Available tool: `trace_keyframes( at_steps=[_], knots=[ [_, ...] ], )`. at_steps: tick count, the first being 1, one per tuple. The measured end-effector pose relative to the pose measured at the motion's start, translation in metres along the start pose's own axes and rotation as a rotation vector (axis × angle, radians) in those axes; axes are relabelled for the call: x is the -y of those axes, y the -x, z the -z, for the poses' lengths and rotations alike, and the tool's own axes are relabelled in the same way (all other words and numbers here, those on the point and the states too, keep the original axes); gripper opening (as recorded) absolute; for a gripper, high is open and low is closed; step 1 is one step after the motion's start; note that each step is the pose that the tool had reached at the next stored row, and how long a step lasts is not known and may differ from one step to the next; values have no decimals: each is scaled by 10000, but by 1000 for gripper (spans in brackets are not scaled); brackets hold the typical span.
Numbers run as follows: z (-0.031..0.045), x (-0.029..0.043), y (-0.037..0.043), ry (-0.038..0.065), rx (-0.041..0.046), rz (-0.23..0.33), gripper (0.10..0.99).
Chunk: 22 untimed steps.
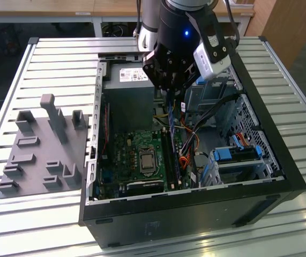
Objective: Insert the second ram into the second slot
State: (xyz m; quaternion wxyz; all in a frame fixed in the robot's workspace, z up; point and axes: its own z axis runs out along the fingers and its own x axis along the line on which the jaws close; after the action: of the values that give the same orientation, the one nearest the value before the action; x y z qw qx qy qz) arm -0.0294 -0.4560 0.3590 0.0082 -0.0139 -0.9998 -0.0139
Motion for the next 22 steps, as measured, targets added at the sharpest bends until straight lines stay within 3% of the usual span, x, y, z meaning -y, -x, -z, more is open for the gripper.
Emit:
trace_keyframes(
  at_steps=[22],
  knots=[
    [-106,3,2,0,1,0,137]
  ],
)
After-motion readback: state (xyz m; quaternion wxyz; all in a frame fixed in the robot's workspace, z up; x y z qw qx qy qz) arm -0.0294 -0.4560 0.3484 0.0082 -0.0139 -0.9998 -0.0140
